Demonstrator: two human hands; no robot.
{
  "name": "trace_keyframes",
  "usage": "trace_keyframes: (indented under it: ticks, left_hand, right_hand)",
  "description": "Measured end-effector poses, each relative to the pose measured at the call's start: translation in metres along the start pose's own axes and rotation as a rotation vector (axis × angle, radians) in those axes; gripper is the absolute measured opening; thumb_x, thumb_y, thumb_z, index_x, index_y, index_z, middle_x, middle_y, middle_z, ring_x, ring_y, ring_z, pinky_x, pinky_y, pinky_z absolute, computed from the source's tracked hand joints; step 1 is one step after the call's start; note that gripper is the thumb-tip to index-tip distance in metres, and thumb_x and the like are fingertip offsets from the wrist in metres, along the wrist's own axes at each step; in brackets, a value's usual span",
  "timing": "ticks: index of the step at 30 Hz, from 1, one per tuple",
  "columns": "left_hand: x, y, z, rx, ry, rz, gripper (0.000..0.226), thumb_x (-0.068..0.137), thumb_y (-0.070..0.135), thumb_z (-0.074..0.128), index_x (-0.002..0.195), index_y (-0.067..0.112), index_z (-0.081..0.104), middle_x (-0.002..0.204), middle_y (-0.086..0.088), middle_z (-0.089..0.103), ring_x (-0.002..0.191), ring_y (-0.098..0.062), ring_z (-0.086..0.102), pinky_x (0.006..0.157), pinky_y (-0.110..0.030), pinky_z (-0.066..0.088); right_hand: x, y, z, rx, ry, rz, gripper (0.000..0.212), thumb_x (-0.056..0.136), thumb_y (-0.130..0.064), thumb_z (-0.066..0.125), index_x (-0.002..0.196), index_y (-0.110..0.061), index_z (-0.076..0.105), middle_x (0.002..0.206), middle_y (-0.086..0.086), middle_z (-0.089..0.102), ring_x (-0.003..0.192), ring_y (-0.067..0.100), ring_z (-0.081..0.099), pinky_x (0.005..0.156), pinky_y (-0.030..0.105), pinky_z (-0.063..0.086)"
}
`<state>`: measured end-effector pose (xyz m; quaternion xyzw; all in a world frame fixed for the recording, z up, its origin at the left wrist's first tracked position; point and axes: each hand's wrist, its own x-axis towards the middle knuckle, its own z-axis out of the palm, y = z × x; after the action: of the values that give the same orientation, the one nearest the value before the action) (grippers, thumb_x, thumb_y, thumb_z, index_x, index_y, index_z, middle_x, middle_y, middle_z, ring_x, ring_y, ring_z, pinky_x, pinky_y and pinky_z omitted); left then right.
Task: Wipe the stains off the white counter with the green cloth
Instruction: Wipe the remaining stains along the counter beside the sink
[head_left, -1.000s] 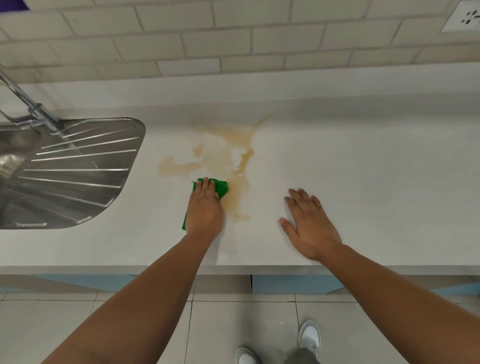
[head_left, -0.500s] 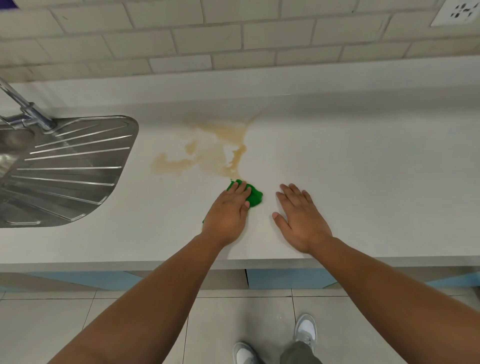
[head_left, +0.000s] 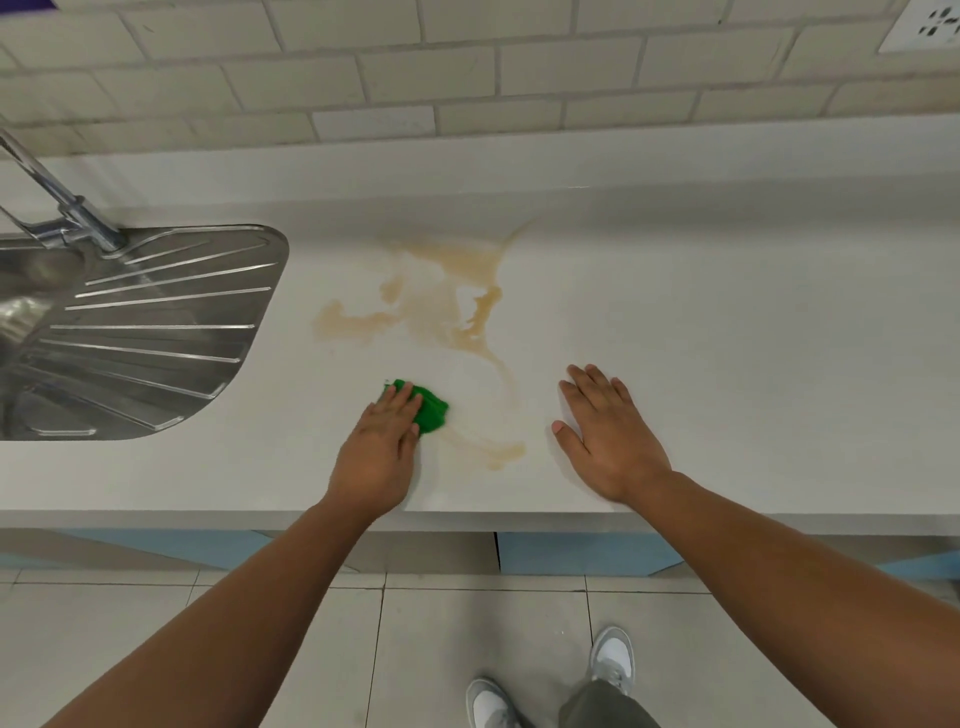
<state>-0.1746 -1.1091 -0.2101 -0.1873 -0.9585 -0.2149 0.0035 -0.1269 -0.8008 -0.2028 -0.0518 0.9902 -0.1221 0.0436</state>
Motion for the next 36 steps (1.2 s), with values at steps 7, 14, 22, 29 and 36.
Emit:
trace_keyframes:
  ticks: [7, 14, 22, 29, 36]
  left_hand:
    - [-0.013, 0.046, 0.022, 0.028, 0.163, -0.369, 0.049, 0.104, 0.017, 0.029, 0.152, 0.008, 0.028, 0.162, -0.008, 0.016, 0.15, -0.022, 0.008, 0.121, -0.031, 0.0]
    - [0.017, 0.103, 0.047, 0.063, 0.123, -0.345, 0.051, 0.103, 0.017, 0.026, 0.153, 0.007, 0.021, 0.162, -0.01, 0.012, 0.151, -0.024, 0.006, 0.123, -0.036, 0.002]
    - [0.062, 0.202, 0.095, 0.031, 0.022, -0.231, 0.055, 0.101, 0.02, 0.018, 0.154, 0.006, 0.015, 0.163, -0.013, 0.008, 0.151, -0.026, 0.001, 0.122, -0.04, -0.002]
    - [0.085, 0.241, 0.089, -0.544, -0.076, -0.326, 0.045, 0.105, 0.025, 0.03, 0.149, 0.021, 0.037, 0.155, -0.005, 0.036, 0.142, -0.022, 0.031, 0.121, -0.037, 0.019]
    - [0.065, 0.171, 0.028, -0.51, 0.196, -0.468, 0.031, 0.102, 0.024, 0.043, 0.125, 0.022, 0.064, 0.125, 0.007, 0.065, 0.118, -0.01, 0.057, 0.101, -0.02, 0.038]
  right_hand:
    - [-0.002, 0.0, 0.0, 0.053, 0.015, -0.006, 0.08, 0.091, -0.057, 0.0, 0.156, -0.014, 0.017, 0.165, 0.002, 0.006, 0.151, 0.017, -0.005, 0.123, 0.041, 0.0]
    - [-0.005, 0.004, -0.001, 0.287, 0.069, -0.023, 0.067, 0.098, -0.048, 0.021, 0.155, -0.012, 0.021, 0.164, 0.002, 0.013, 0.151, 0.014, 0.003, 0.121, 0.029, -0.001]
    - [-0.014, 0.062, -0.027, 0.521, 0.163, 0.097, 0.057, 0.094, -0.03, 0.033, 0.147, -0.012, 0.04, 0.155, 0.002, 0.036, 0.143, 0.013, 0.028, 0.116, 0.02, 0.013]
    - [-0.016, 0.111, -0.043, 0.4, 0.139, 0.068, 0.055, 0.094, -0.03, 0.038, 0.145, -0.008, 0.043, 0.15, 0.008, 0.042, 0.14, 0.02, 0.034, 0.116, 0.026, 0.018]
    - [0.011, 0.054, -0.039, 0.25, 0.097, -0.092, 0.054, 0.096, -0.03, 0.042, 0.144, -0.006, 0.042, 0.15, 0.011, 0.04, 0.138, 0.026, 0.033, 0.119, 0.041, 0.024]
